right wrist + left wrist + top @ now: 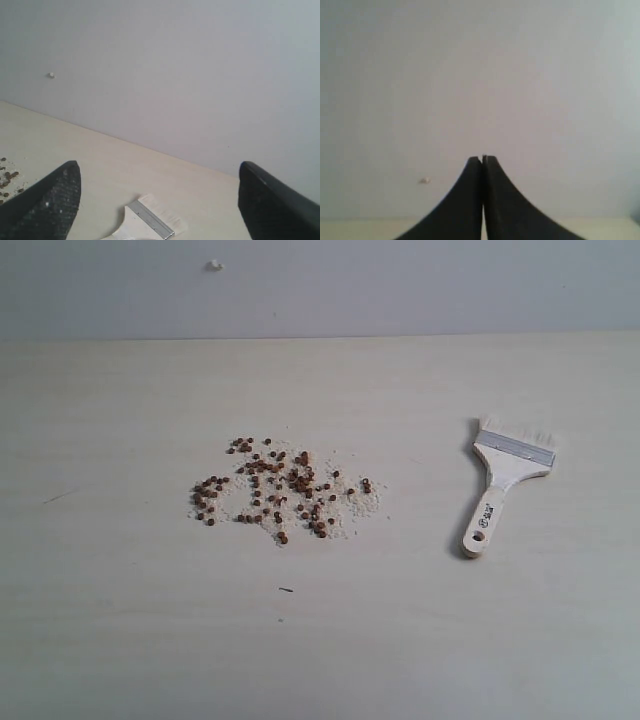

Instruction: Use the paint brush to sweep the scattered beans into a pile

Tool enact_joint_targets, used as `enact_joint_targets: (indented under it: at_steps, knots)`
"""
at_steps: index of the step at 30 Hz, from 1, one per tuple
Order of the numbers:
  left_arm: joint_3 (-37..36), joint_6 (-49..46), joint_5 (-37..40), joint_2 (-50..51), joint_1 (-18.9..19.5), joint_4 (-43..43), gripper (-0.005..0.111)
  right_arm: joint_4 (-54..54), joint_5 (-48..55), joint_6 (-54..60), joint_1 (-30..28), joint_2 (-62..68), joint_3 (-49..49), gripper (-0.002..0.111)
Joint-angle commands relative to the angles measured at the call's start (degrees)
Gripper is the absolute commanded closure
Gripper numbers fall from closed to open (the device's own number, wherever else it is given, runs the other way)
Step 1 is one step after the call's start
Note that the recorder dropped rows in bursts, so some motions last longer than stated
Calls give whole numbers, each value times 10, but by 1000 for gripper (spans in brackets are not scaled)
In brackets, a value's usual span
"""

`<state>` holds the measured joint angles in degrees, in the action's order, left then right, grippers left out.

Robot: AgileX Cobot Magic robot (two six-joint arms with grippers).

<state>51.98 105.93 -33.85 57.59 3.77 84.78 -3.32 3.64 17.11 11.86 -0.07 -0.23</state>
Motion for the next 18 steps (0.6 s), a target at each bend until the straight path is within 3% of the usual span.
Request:
enact_joint_targets:
  at_steps: [1, 8, 13, 18]
  knots:
    - [72, 123, 71, 78, -25, 152, 107, 4, 0, 1, -3, 1, 2, 29]
    - [101, 48, 167, 176, -82, 152, 107, 4, 0, 1, -3, 1, 2, 29]
    - [101, -210, 306, 242, -144, 152, 107, 4, 0, 1, -3, 1, 2, 29]
    - [106, -346, 510, 298, -183, 149, 107, 4, 0, 1, -3, 1, 2, 29]
